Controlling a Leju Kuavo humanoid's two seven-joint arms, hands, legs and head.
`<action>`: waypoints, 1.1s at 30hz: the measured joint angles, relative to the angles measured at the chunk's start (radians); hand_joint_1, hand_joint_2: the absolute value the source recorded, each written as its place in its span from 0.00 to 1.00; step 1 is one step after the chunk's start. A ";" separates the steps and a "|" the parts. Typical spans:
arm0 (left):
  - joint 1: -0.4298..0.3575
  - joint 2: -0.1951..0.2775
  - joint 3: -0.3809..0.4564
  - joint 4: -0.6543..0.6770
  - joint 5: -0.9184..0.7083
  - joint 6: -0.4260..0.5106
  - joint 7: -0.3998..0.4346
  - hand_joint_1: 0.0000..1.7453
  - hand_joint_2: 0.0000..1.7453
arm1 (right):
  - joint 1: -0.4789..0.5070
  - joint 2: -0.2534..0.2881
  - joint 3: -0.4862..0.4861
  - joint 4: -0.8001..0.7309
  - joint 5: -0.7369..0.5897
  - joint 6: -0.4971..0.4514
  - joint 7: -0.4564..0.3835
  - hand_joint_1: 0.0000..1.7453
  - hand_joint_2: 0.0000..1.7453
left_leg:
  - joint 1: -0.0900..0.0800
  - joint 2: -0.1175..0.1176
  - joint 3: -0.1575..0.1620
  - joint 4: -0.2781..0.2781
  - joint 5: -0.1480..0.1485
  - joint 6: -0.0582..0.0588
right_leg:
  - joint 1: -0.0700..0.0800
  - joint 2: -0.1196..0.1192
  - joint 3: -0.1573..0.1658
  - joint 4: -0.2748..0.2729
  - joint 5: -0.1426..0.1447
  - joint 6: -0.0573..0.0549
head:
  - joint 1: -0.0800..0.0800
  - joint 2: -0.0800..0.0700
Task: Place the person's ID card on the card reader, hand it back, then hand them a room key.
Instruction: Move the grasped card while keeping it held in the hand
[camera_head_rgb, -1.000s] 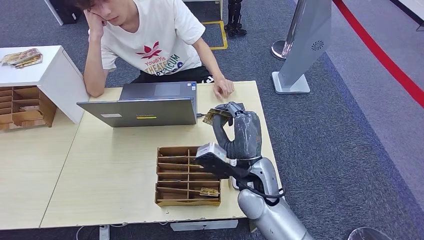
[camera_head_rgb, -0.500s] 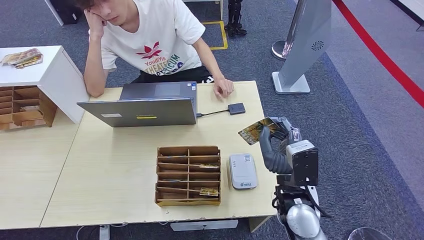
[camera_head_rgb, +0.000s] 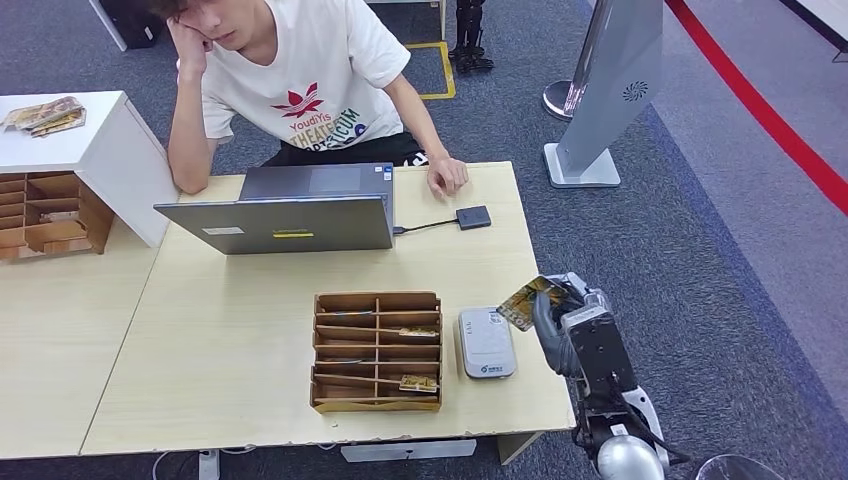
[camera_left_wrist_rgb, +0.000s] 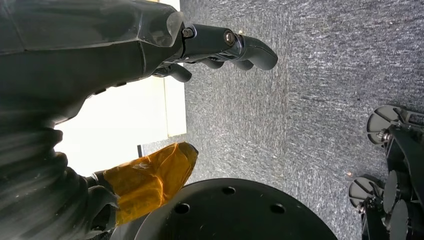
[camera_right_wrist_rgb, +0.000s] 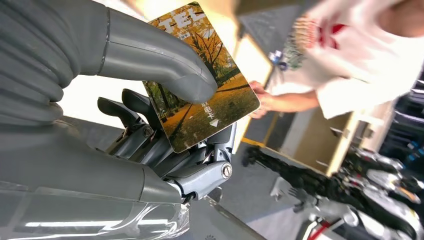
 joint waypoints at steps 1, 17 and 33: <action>0.000 0.000 0.000 0.000 0.000 -0.001 0.000 0.00 1.00 | 0.000 -0.002 0.000 0.007 0.012 0.010 0.008 1.00 1.00 | 0.000 0.000 0.000 0.000 0.000 0.000 | 0.000 0.000 0.000 0.000 0.000 0.000 | 0.000 0.000; -0.003 0.000 0.000 0.000 -0.001 -0.003 0.000 0.00 1.00 | -0.092 0.001 0.039 0.228 0.065 0.097 0.066 1.00 1.00 | 0.000 0.000 0.000 0.000 0.000 0.000 | 0.000 0.000 0.000 0.000 0.000 0.000 | 0.000 0.000; -0.007 0.001 0.000 0.000 -0.003 -0.003 0.002 0.00 1.00 | -0.194 0.048 0.111 0.431 0.079 0.135 0.085 1.00 1.00 | 0.000 0.000 0.000 0.000 0.001 0.000 | 0.000 0.000 0.000 0.000 0.000 0.000 | 0.000 0.000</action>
